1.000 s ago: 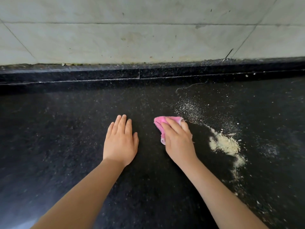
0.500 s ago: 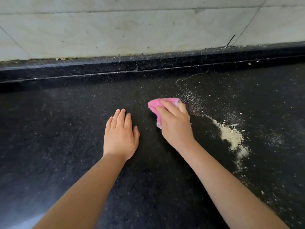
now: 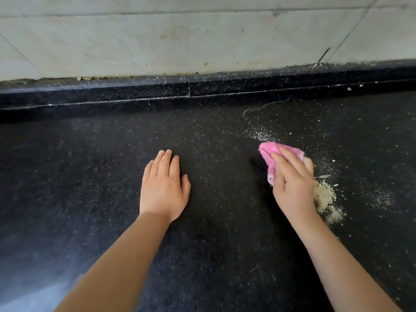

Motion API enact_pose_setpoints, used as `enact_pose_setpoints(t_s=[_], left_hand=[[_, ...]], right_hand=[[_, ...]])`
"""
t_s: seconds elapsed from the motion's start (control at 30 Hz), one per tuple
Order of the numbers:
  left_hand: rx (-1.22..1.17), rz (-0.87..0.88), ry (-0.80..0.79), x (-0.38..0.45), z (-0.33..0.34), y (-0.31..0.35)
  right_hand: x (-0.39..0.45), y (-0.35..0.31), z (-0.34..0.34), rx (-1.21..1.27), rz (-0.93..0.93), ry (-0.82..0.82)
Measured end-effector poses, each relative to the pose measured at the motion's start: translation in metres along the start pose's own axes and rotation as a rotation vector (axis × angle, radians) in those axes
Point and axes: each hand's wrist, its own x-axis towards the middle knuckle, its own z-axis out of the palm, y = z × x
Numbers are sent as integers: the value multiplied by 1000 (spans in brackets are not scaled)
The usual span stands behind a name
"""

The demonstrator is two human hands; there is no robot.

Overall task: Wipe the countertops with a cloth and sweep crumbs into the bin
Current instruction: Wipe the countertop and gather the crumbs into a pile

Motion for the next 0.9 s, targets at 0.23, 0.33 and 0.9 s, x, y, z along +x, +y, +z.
enact_pose_setpoints(t_s=[0.23, 0.33, 0.9], left_hand=[[31, 27, -29, 1, -2, 0], [41, 32, -11, 0, 0, -1], [-42, -217, 8, 61, 6, 24]], right_hand=[[34, -68, 47, 22, -224, -192], [33, -47, 47, 16, -205, -278], [134, -24, 44, 203, -448, -503]])
